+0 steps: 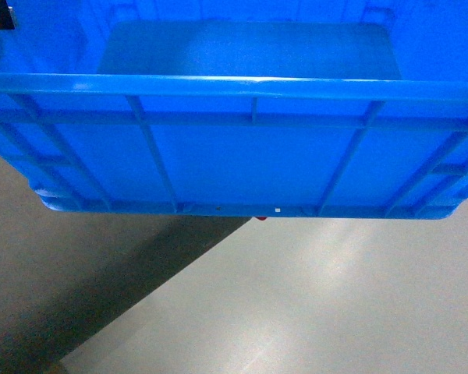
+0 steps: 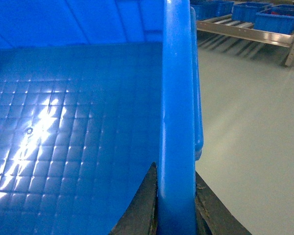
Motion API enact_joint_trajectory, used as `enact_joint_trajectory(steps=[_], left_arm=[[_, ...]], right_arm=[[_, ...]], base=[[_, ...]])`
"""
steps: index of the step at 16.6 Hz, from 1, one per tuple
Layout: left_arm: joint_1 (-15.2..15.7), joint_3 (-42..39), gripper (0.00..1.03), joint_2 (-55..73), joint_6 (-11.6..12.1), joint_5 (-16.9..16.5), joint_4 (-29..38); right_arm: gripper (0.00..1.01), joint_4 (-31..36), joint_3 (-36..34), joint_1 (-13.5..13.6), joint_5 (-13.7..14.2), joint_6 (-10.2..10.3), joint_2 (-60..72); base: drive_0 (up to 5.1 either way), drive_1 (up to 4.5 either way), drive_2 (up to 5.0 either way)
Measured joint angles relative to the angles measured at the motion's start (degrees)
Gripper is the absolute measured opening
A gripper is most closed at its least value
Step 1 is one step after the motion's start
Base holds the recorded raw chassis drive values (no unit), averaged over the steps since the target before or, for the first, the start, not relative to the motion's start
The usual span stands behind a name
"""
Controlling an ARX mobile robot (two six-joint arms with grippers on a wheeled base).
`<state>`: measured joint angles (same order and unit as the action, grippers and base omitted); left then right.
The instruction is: Place box next to blue box on left shelf
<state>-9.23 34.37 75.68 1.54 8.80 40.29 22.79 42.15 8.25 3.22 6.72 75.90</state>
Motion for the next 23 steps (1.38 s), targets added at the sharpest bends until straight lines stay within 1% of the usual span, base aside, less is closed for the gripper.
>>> enact_joint_trajectory(steps=[23], left_arm=[[0.00, 0.00, 0.10, 0.00, 0.00, -0.02, -0.04]], right_arm=[[0.09, -0.07, 0.00, 0.00, 0.00, -0.13, 0.00]], base=[[-1.8, -1.78, -1.8]])
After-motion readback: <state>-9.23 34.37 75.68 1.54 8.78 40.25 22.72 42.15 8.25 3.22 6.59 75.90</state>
